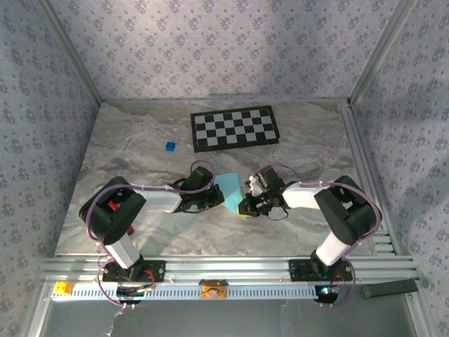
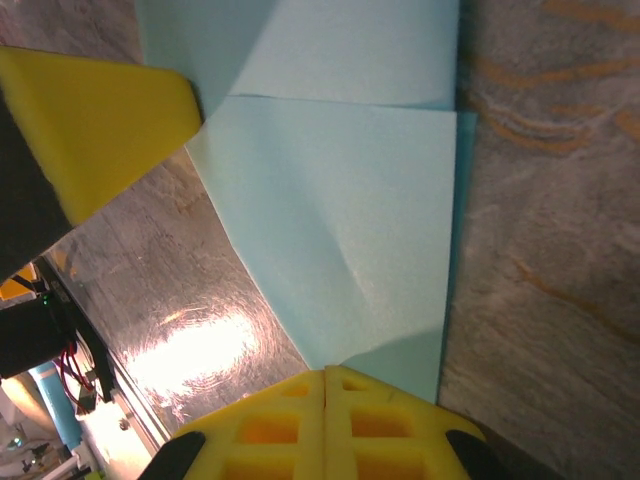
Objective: Fold a paper plane with a square sheet of paper (pick it up from the middle)
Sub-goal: Third fold the triangle at the center of the table.
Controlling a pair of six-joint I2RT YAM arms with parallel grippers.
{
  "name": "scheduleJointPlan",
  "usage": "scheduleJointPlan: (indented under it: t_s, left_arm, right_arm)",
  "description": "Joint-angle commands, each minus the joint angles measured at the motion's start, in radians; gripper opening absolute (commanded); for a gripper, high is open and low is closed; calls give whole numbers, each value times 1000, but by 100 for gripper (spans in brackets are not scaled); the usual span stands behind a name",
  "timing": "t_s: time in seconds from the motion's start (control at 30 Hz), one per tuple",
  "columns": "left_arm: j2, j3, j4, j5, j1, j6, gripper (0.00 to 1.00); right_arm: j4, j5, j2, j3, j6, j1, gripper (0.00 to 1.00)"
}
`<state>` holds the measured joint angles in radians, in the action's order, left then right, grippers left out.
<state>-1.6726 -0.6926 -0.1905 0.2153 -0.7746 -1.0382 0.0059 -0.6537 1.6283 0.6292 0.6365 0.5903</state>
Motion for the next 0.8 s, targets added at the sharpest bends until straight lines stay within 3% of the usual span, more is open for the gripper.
scheduleJointPlan:
  t_s: [0.0, 0.23, 0.57, 0.77]
  left_arm:
    - [-37, 11, 56, -32, -4, 19, 4]
    - [-33, 19, 70, -35, -4, 42, 4]
    - [-38, -10, 80, -26, -5, 58, 3]
    - [-39, -4, 79, -30, -2, 58, 3]
  right_arm:
    - [-96, 13, -25, -1, 7, -4, 0]
    - [-115, -25, -53, 74, -29, 21, 0]
    - [-111, 12, 122, 213, -33, 66, 1]
    - [-106, 28, 165, 189, -37, 59, 1]
